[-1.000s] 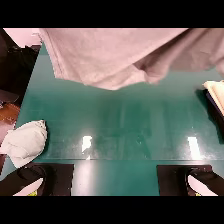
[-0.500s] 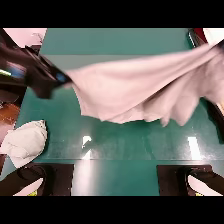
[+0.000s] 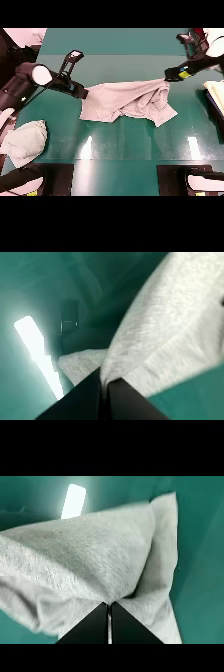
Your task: Fold the shirts.
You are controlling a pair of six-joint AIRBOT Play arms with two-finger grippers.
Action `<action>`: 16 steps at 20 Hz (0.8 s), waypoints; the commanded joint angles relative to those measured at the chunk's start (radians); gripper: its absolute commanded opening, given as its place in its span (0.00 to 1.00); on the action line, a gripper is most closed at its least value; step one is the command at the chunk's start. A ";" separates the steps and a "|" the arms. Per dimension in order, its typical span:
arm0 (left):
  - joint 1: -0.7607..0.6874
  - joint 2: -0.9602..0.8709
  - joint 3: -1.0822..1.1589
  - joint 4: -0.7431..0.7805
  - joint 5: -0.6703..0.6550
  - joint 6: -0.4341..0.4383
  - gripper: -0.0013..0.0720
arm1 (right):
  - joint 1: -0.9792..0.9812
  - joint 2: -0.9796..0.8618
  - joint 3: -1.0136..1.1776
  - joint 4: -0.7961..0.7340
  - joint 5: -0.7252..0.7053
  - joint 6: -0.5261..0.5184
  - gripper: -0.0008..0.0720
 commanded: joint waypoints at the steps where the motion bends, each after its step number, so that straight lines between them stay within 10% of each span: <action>1: 0.081 -0.100 -0.019 0.026 0.192 -0.121 0.05 | 0.002 -0.118 0.039 0.005 -0.177 0.013 0.05; 2: 0.109 -0.105 -0.018 0.026 0.192 -0.145 0.23 | 0.001 -0.146 0.075 0.005 -0.176 0.019 0.29; 3: 0.131 -0.105 -0.016 0.026 0.185 -0.156 0.68 | 0.000 -0.172 0.116 0.005 -0.167 0.019 0.54; 4: 0.154 -0.105 -0.006 0.025 0.154 -0.171 0.94 | -0.007 -0.189 0.155 0.005 -0.151 0.019 0.56; 11: 0.268 -0.068 0.011 -0.021 -0.243 -0.018 0.92 | -0.117 -0.164 0.238 0.031 0.223 -0.092 0.49; 16: 0.268 -0.068 -0.213 -0.259 -0.233 0.076 0.92 | -0.260 -0.111 0.109 0.319 0.355 -0.151 0.43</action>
